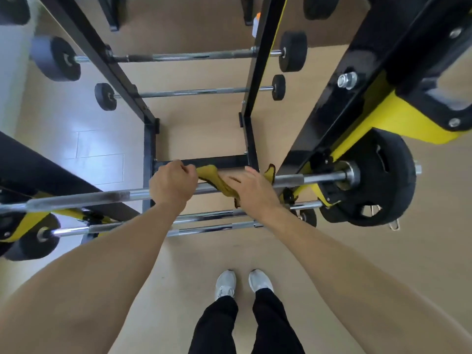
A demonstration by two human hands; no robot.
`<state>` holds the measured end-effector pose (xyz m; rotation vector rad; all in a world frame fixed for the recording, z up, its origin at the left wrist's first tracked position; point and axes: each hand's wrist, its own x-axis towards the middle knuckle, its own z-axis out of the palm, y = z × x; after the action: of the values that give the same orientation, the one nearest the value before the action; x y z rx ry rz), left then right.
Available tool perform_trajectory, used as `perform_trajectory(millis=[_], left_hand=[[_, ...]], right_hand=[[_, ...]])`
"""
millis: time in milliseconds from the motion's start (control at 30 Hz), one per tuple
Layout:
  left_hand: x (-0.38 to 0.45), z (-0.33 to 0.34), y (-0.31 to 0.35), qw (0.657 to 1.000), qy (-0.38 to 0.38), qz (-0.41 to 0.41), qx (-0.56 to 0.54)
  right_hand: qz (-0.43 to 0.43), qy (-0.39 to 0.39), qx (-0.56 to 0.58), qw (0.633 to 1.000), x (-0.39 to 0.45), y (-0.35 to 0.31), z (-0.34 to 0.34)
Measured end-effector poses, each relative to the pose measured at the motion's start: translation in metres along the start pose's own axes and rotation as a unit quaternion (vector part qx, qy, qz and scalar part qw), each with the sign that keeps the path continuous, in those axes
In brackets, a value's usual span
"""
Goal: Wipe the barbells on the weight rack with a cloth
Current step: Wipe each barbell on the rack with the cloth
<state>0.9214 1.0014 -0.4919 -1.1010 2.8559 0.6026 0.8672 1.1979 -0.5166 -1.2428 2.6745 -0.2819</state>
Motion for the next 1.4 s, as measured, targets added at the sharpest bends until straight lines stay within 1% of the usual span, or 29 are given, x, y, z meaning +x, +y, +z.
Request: perform_trajectory(millis=[67, 133, 167, 200, 267, 300, 333, 367, 400, 433, 467, 500, 567, 667, 733, 800, 933, 1033, 1133, 1200, 1300, 1333, 1400], left_hand=[[0.001, -0.003, -0.001, 1.0, -0.025, -0.009, -0.006], [0.001, -0.005, -0.001, 0.998, -0.052, -0.015, -0.034], [-0.004, -0.005, 0.002, 0.997, -0.049, -0.011, -0.051], [-0.013, -0.005, 0.005, 0.997, -0.032, 0.004, -0.063], [-0.042, -0.003, 0.014, 0.994, 0.029, 0.064, -0.079], [-0.062, 0.0, 0.021, 0.989, 0.062, 0.099, -0.095], [-0.083, 0.004, 0.03, 0.981, 0.076, 0.132, -0.12], [-0.105, 0.009, 0.041, 0.974, 0.064, 0.158, -0.149], [-0.128, 0.015, 0.054, 0.968, 0.029, 0.176, -0.177], [-0.149, 0.022, 0.068, 0.961, -0.026, 0.189, -0.202], [-0.172, 0.028, 0.083, 0.951, -0.091, 0.2, -0.219], [-0.193, 0.032, 0.098, 0.938, -0.157, 0.211, -0.227], [-0.229, 0.045, 0.124, 0.912, -0.266, 0.229, -0.211], [-0.265, 0.061, 0.164, 0.88, -0.376, 0.244, -0.156], [-0.283, 0.067, 0.194, 0.865, -0.413, 0.246, -0.144], [-0.303, 0.071, 0.228, 0.868, -0.404, 0.244, -0.154], [-0.337, 0.089, 0.292, 0.891, -0.34, 0.244, -0.177], [-0.354, 0.106, 0.333, 0.901, -0.328, 0.21, -0.193], [-0.364, 0.121, 0.373, 0.89, -0.364, 0.156, -0.229], [-0.358, 0.133, 0.403, 0.881, -0.391, 0.107, -0.244], [-0.336, 0.151, 0.452, 0.856, -0.444, 0.055, -0.258], [-0.327, 0.157, 0.466, 0.848, -0.461, 0.058, -0.255], [-0.307, 0.171, 0.496, 0.837, -0.485, 0.107, -0.229]], right_hand=[[-0.004, 0.014, 0.074, 0.997, -0.019, -0.001, -0.007], [0.014, -0.009, 0.127, 0.992, -0.038, -0.003, -0.015], [0.031, -0.023, 0.158, 0.987, -0.05, -0.004, -0.018], [0.061, -0.047, 0.204, 0.976, -0.064, -0.003, -0.02], [0.15, -0.096, 0.303, 0.936, -0.096, -0.002, -0.025], [0.191, -0.106, 0.334, 0.917, -0.114, 0.001, -0.027], [0.229, -0.097, 0.35, 0.903, -0.133, 0.004, -0.029], [0.265, -0.068, 0.369, 0.888, -0.153, 0.009, -0.032], [0.299, -0.03, 0.388, 0.871, -0.172, 0.013, -0.036], [0.329, 0.003, 0.41, 0.851, -0.19, 0.019, -0.04], [0.357, 0.018, 0.427, 0.83, -0.206, 0.025, -0.045], [0.378, 0.018, 0.444, 0.812, -0.222, 0.032, -0.05], [0.391, -0.006, 0.463, 0.795, -0.252, 0.051, -0.06], [0.394, -0.026, 0.48, 0.783, -0.295, 0.088, -0.077], [0.383, -0.018, 0.472, 0.794, -0.319, 0.115, -0.092], [0.375, -0.012, 0.458, 0.806, -0.344, 0.142, -0.106], [0.362, -0.002, 0.471, 0.804, -0.39, 0.204, -0.126], [0.351, -0.01, 0.476, 0.806, -0.419, 0.255, -0.143], [0.325, -0.04, 0.473, 0.818, -0.435, 0.303, -0.162], [0.327, -0.018, 0.474, 0.817, -0.436, 0.337, -0.173], [0.358, 0.032, 0.492, 0.793, -0.428, 0.399, -0.186], [0.369, 0.035, 0.498, 0.784, -0.425, 0.418, -0.189], [0.393, 0.04, 0.503, 0.769, -0.418, 0.455, -0.196]])
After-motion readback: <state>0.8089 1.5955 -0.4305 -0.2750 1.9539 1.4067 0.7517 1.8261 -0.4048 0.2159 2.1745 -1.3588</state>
